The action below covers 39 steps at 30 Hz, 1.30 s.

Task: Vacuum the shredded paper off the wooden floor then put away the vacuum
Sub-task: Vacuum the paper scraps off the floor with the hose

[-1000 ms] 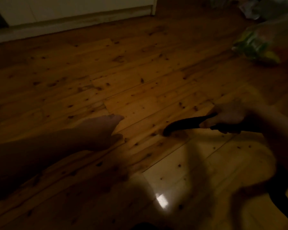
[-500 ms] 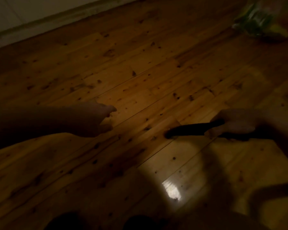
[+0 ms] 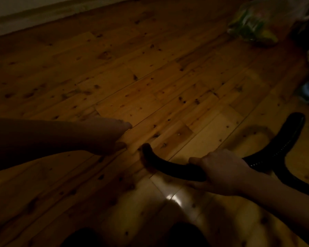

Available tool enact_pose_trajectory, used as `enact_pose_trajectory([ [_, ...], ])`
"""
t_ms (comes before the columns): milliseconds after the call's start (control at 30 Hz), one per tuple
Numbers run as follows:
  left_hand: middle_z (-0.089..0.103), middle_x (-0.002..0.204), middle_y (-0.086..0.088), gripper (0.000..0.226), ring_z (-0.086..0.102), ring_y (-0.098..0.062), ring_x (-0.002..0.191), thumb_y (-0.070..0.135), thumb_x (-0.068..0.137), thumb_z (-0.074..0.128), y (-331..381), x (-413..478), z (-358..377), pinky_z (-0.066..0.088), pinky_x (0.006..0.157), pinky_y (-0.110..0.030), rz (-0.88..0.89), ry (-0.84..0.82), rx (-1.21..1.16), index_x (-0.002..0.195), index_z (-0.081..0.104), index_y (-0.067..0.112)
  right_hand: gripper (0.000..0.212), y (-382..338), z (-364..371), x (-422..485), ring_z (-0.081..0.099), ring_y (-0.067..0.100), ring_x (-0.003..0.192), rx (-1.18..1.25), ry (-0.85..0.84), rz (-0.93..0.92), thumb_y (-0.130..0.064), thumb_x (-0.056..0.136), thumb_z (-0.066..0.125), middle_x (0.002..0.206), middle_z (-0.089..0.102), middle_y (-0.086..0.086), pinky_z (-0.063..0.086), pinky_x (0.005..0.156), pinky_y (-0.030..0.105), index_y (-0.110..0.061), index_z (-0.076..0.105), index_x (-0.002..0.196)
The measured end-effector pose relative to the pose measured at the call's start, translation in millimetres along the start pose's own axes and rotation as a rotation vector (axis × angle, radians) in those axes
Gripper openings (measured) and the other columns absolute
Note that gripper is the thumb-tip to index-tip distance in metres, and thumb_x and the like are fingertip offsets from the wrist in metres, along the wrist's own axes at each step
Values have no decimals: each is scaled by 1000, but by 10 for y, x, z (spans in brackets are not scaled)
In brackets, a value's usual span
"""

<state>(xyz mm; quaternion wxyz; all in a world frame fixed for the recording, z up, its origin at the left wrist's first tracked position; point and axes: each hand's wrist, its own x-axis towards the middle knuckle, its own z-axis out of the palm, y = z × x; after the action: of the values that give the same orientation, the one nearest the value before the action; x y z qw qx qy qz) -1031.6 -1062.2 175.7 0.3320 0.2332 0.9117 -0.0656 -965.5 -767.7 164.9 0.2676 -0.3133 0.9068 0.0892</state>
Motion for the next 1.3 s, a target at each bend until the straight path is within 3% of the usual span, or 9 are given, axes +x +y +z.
enact_pose_trajectory([
  [133,34,152,-3,66,41,-21,134,46,98,45,-2,62,53,42,105,-38,57,-3,0,152,15,23,51,-310,103,-39,60,17,76,16,-76,-37,-70,90,39,92,64,-3,36,62,28,-31,46,122],
  [433,30,155,4,70,41,-17,135,50,96,46,224,238,58,38,106,-32,164,75,-117,152,13,26,51,428,100,-534,61,10,78,63,-96,288,-75,87,39,77,55,-10,35,56,24,-35,49,118],
  [567,27,156,5,70,36,-16,139,47,97,46,354,312,-8,35,108,-32,171,68,-113,153,10,25,50,922,216,-822,58,5,69,147,-138,369,-79,81,40,78,62,-8,52,65,30,-39,54,106],
  [733,29,155,4,69,38,-17,136,46,97,47,549,487,-186,39,105,-34,182,87,-79,152,12,26,95,1444,504,-1221,61,4,69,137,-101,526,-102,42,0,78,63,-11,54,63,26,-47,50,101],
  [800,33,153,3,68,43,-17,133,47,96,48,665,568,-285,42,103,-34,194,113,-69,152,14,25,85,1516,651,-1340,60,2,66,177,-113,587,-99,47,8,74,62,-11,53,63,25,-46,49,100],
  [933,35,152,-2,70,49,-21,127,48,95,49,909,683,-402,44,100,-36,203,139,-42,152,17,23,46,1555,756,-1520,56,0,60,180,-94,667,-76,81,43,73,61,-10,45,55,18,-38,52,106],
  [1067,46,143,-5,70,57,-22,116,49,93,52,1050,722,-326,50,95,-41,229,89,-28,150,20,23,39,1416,720,-1448,53,5,54,247,-177,533,-70,85,48,67,58,-7,36,50,19,-38,53,107],
  [1200,41,147,-4,68,52,-22,123,45,95,52,1148,685,-292,48,96,-37,243,74,-26,150,21,21,35,1113,473,-1254,44,2,50,166,-247,271,-73,83,49,62,49,-10,37,54,22,-42,52,99],
  [1300,41,147,-3,67,51,-21,123,45,95,51,1144,648,-255,48,96,-37,251,79,-41,150,21,23,32,918,375,-1229,51,2,64,129,-337,174,-71,84,50,76,55,-11,38,60,20,-40,48,88],
])
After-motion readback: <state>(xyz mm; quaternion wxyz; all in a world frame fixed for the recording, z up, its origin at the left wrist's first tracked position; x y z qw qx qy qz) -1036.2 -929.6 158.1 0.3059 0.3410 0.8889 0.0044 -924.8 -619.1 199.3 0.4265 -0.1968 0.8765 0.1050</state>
